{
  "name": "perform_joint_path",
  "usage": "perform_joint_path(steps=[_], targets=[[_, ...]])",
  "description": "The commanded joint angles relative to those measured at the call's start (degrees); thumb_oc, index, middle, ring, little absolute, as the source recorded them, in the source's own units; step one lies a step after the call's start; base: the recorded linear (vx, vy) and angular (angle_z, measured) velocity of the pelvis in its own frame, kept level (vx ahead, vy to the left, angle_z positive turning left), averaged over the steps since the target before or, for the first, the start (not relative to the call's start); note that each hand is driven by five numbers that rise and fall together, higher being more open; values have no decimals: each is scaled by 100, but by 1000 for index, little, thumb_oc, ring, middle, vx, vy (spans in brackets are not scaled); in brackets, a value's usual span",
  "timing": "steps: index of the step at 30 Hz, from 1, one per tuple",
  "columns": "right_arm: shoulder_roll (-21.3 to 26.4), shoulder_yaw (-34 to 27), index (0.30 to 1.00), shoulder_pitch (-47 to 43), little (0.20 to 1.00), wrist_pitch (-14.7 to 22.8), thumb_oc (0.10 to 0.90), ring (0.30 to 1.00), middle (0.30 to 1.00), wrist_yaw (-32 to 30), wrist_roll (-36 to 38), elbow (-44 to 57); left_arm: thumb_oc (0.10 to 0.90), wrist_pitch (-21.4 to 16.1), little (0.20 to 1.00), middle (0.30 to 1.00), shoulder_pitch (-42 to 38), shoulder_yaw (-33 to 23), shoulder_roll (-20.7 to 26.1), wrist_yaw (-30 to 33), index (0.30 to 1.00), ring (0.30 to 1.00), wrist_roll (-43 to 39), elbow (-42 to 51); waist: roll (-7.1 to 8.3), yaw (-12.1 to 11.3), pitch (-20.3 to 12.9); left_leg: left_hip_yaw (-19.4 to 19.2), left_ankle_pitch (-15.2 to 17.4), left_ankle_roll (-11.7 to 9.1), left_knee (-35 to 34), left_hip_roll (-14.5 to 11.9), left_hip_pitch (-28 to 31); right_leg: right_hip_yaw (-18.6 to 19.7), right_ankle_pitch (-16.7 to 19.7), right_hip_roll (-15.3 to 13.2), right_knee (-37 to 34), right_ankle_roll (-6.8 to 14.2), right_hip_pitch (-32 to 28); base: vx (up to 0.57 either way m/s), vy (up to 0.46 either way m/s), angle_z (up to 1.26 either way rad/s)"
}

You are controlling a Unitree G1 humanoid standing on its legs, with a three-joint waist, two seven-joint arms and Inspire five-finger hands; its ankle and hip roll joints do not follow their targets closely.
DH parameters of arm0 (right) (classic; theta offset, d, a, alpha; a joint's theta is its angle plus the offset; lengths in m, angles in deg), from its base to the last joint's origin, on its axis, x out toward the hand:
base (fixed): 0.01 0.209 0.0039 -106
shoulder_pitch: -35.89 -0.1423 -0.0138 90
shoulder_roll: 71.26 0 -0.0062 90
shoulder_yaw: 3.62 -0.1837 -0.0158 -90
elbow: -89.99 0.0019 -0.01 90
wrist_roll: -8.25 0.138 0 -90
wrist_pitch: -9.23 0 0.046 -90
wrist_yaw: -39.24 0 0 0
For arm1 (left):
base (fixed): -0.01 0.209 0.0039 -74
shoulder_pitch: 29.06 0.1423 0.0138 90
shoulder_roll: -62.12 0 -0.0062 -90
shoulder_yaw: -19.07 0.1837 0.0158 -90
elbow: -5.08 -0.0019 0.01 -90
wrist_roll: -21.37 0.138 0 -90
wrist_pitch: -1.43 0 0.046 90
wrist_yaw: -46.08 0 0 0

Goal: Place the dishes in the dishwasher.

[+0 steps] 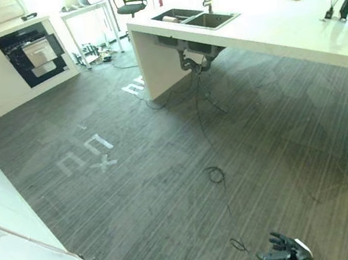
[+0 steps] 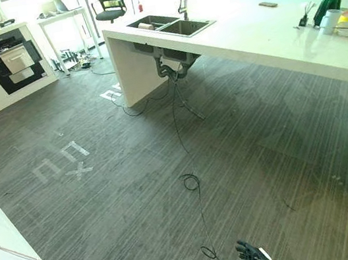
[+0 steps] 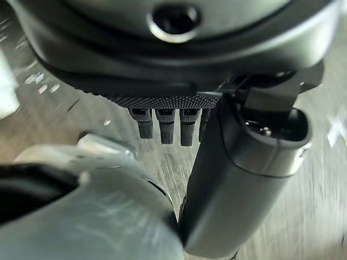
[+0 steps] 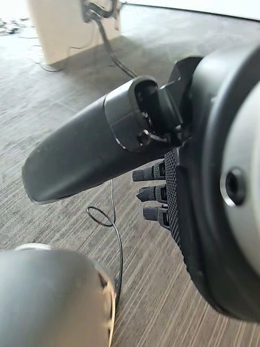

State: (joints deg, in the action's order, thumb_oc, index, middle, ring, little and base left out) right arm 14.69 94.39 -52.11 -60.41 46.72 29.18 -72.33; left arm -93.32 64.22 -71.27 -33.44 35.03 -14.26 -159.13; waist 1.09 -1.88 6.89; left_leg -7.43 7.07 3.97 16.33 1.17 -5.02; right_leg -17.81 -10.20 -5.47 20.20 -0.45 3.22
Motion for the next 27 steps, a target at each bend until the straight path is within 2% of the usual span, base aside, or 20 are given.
perform_joint_path(steps=[1, 6, 10, 11, 12, 14, 15, 17, 19, 21, 22, 23, 25, 26, 27], targets=[[180, -200, 900, -310, 900, 171, 800, 900, 900, 167, 261, 135, 800, 121, 900, 900, -133, 298, -143, -171, 900, 900, 207, 56, -195, 30, 145, -32, 1244, -204, 86, -131, 435, 223, -771, 2, -301, 357, -509, 75, 109, 0], [149, -287, 900, -286, 900, 180, 800, 900, 900, 185, 382, 100, 800, 257, 900, 900, -115, 378, -157, -43, 900, 900, 304, -61, -200, 84, 161, -10, 1291, -85, 86, -46, 492, 283, -762, 11, -301, 331, -617, 96, 157, 1], [125, -311, 900, -335, 900, 225, 800, 900, 900, 119, 324, 220, 800, 239, 900, 900, -204, 397, -59, 8, 900, 900, 417, -49, -330, 255, 311, 239, 1329, 245, 86, 122, 575, 396, -60, 131, -177, 434, -743, 106, 237, 7], [143, -307, 900, -348, 900, 210, 800, 900, 900, 116, 370, 272, 800, 224, 900, 900, -235, 411, -20, 36, 900, 900, 441, -27, -343, 288, 377, 291, 1326, 329, 86, 209, 581, 468, 43, 68, 454, 496, -483, 45, 269, 12], [203, -306, 900, -355, 900, 200, 800, 900, 900, 166, 512, 365, 800, 114, 900, 900, -313, 467, 55, 94, 900, 900, 564, 21, -336, 362, 526, 391, 1344, 477, 86, 406, 635, 626, 384, -76, 1806, 622, 84, 48, 262, 23], [287, -314, 900, -373, 900, 181, 800, 900, 900, 228, 545, 397, 800, 24, 900, 900, -350, 522, 113, 195, 900, 900, 588, 92, -354, 397, 639, 383, 1378, 529, 86, 493, 702, 606, 663, -195, 2564, 663, 521, 103, 179, 35], [341, -340, 900, -417, 900, 169, 800, 900, 900, 264, 604, 371, 800, -97, 900, 900, -366, 530, 117, 248, 900, 900, 568, 130, -377, 427, 692, 345, 1423, 505, 86, 493, 771, 504, 678, -178, 2528, 688, 757, 187, 37, 26], [384, -358, 900, -477, 900, 126, 800, 900, 900, 345, 732, 329, 800, -215, 900, 900, -414, 515, 144, 288, 900, 900, 703, 234, -364, 489, 737, 339, 1493, 467, 86, 487, 892, 473, 730, -36, 1803, 740, 894, 268, -91, 4], [442, -409, 900, -516, 900, 32, 800, 900, 900, 428, 737, 327, 800, -361, 900, 900, -494, 549, 165, 341, 900, 900, 900, 301, -426, 495, 800, 353, 1557, 399, 86, 435, 1076, 321, 1043, -141, 845, 789, 1093, 341, -174, 22], [499, -480, 900, -537, 900, -36, 800, 900, 900, 487, 672, 335, 800, -443, 900, 900, -523, 609, 167, 395, 900, 900, 921, 351, -472, 475, 839, 366, 1665, 358, 86, 400, 1250, 217, 1237, -240, 433, 855, 1244, 349, -172, 27], [524, -528, 900, -533, 900, -42, 800, 900, 900, 538, 654, 328, 800, -504, 900, 900, -521, 628, 170, 404, 900, 900, 938, 361, -494, 469, 833, 366, 1731, 353, 86, 386, 1351, 205, 1297, -295, 447, 868, 1354, 692, -419, -23], [528, -512, 900, -501, 900, -62, 800, 900, 900, 546, 682, 340, 800, -528, 900, 900, -521, 607, 165, 460, 900, 900, 877, 385, -452, 506, 715, 408, 1776, 280, 86, 380, 1537, 254, 1015, -178, 280, 764, 1050, 883, -557, -60], [527, -416, 900, -503, 900, -75, 800, 900, 900, 504, 617, 303, 800, -478, 900, 900, -468, 556, 69, 497, 900, 900, 764, 382, -470, 523, 571, 457, 1529, -2, 86, 262, 1899, 402, 473, 142, 191, 404, 639, 979, -644, -17], [572, -267, 900, -536, 900, -23, 800, 900, 900, 473, 400, 313, 800, -499, 900, 900, -425, 511, -16, 532, 900, 900, 606, 383, -401, 418, 476, 421, 325, -486, 519, 172, 1941, 503, 174, 342, -301, 112, 164, 717, -495, 2], [588, -241, 900, -535, 900, -7, 800, 900, 900, 465, 376, 323, 800, -512, 900, 900, -421, 503, -25, 519, 900, 900, 574, 380, -380, 398, 473, 401, 134, -561, 941, 163, 1771, 518, 108, 339, -301, 73, 100, 662, -461, -21]])
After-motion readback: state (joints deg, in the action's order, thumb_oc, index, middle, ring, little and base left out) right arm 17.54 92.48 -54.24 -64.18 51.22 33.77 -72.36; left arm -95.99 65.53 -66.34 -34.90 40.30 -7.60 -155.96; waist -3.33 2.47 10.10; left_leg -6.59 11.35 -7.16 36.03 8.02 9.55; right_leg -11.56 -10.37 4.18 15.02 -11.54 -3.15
